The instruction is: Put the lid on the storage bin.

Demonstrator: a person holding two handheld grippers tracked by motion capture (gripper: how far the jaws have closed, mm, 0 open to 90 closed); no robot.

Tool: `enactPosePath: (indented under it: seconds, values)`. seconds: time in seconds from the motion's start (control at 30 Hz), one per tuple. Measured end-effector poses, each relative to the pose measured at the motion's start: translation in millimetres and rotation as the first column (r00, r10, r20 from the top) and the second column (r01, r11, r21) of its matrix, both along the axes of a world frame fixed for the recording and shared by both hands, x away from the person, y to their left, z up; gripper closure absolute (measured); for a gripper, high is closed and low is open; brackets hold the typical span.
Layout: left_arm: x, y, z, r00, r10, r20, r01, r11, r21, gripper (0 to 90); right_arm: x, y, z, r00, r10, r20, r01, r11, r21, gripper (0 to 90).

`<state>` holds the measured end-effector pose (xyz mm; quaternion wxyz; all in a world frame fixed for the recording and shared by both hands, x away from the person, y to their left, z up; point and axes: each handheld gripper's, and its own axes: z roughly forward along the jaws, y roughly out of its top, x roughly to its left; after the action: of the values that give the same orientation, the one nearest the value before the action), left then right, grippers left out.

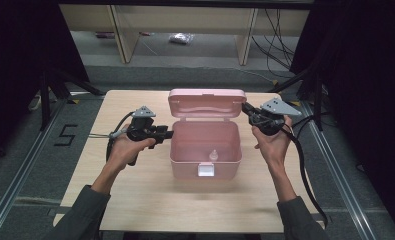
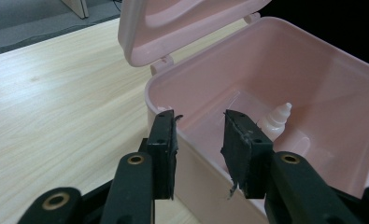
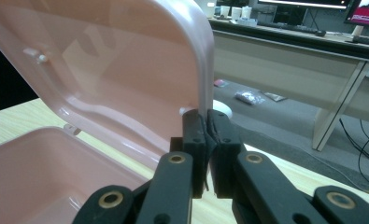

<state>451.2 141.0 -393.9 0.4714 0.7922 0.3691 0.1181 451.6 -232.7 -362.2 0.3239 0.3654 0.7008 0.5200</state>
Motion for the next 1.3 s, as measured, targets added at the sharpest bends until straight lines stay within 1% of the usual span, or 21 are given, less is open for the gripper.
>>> enactPosePath:
  seconds: [0.07,0.1,0.13,0.17,0.23,0.27,0.3,0.33,0.37,0.4,0.5,0.63,0.77,0.8,0.93,1.0,1.07,1.1,1.13,1.17,1.3]
  values:
    - [-0.6,1.5,-0.7,0.9999,-0.012,-0.006,0.012,0.9999,0.008,63.7,-1.0,-1.3,0.2,0.9998,0.0,0.018,0.0,0.9999,-0.014,87.4]
    - [-1.8,2.7,-1.1,0.9999,-0.011,0.001,0.011,0.9998,0.019,63.7,-2.9,-0.2,-0.4,1.0,-0.001,-0.001,0.001,1.0,0.004,87.3]
    - [-2.6,2.9,-1.5,1.0,-0.006,-0.001,0.006,0.9999,0.012,63.7,-2.8,-1.3,-0.8,0.9999,0.009,0.015,-0.009,1.0,-0.002,87.3]
    - [-3.1,4.2,-1.4,0.9999,-0.011,-0.001,0.011,0.9997,0.021,63.7,-5.1,-1.7,-0.9,1.0,0.007,-0.007,-0.007,1.0,-0.002,87.2]
    - [-4.4,5.7,-1.3,1.0,-0.005,-0.001,0.005,0.9999,0.014,63.7,-5.0,-3.1,-1.7,0.9997,0.02,0.014,-0.019,0.9998,-0.01,87.0]
    - [-4.8,6.4,-1.0,1.0,-0.006,-0.003,0.006,0.9999,0.015,63.7,-7.3,-2.4,-2.2,0.9999,0.014,-0.008,-0.014,0.9999,0.008,87.0]
    - [-5.5,8.2,-0.5,0.9999,-0.01,0.003,0.01,0.9995,0.03,63.6,-8.5,-2.4,-2.3,0.9999,0.011,-0.01,-0.011,0.9999,0.006,86.9]
    - [-6.2,8.5,-0.5,1.0,-0.007,0.004,0.007,0.9995,0.03,63.6,-7.8,-3.9,-2.8,0.9996,0.025,0.014,-0.025,0.9997,-0.007,86.8]
    - [-7.5,8.3,-1.1,1.0,0.002,0.005,-0.002,0.9999,0.016,63.6,-8.8,-4.6,-2.9,0.9997,0.025,0.006,-0.025,0.9997,-0.007,86.8]
    - [-8.0,9.9,-0.7,1.0,-0.008,0.004,0.007,0.9995,0.031,63.6,-10.6,-4.4,-3.8,0.9996,0.028,0.001,-0.028,0.9996,-0.001,86.6]
    - [-10.3,11.5,-0.9,1.0,-0.007,0.005,0.007,0.9997,0.023,63.6,-13.0,-5.9,-4.4,0.9993,0.039,-0.003,-0.039,0.9993,-0.003,86.3]
    - [-12.3,14.0,-1.5,0.9999,-0.011,-0.002,0.011,0.9999,0.011,63.5,-16.7,-7.5,-7.5,0.9974,0.067,-0.026,-0.066,0.9974,0.03,86.2]
    - [-15.6,16.0,-2.4,1.0,-0.006,-0.005,0.006,1.0,-0.003,63.4,-20.5,-10.7,-9.4,0.9974,0.068,-0.021,-0.068,0.9977,0.003,87.2]
    - [-15.9,16.5,-2.4,1.0,-0.008,-0.003,0.008,1.0,-0.001,63.5,-22.4,-10.5,-10.3,0.9961,0.077,-0.042,-0.076,0.9968,0.024,87.8]
    - [-16.7,18.1,-3.0,0.9998,-0.017,-0.007,0.017,0.9998,-0.01,62.9,-24.1,-12.6,-12.6,0.9957,0.083,-0.039,-0.082,0.9961,0.031,90.0]
    - [-16.4,18.1,-4.0,0.9999,-0.012,-0.005,0.012,0.9999,-0.008,62.8,-22.9,-15.0,-13.9,0.9958,0.088,-0.024,-0.088,0.9959,0.021,90.0]
    - [-15.7,18.4,-4.7,0.9998,-0.019,-0.011,0.019,0.9998,-0.011,62.8,-24.3,-15.3,-14.8,0.9956,0.08,-0.048,-0.079,0.9964,0.033,90.0]
    - [-15.6,18.4,-4.8,0.9998,-0.019,-0.011,0.019,0.9997,-0.013,62.8,-23.3,-16.6,-15.3,0.9942,0.098,-0.044,-0.097,0.995,0.025,90.0]
    - [-15.9,18.2,-4.6,0.9998,-0.017,-0.012,0.017,0.9998,-0.013,62.9,-24.2,-16.7,-16.0,0.996,0.079,-0.042,-0.078,0.9966,0.027,90.0]
    - [-16.3,17.6,-4.8,0.9999,-0.013,-0.007,0.013,0.9998,-0.016,62.9,-25.1,-17.1,-16.5,0.9941,0.091,-0.06,-0.089,0.9955,0.034,90.0]
    - [-16.4,17.6,-4.9,0.9997,-0.021,-0.012,0.021,0.9996,-0.016,62.8,-24.5,-19.4,-19.3,0.9941,0.098,-0.048,-0.097,0.995,0.026,90.0]
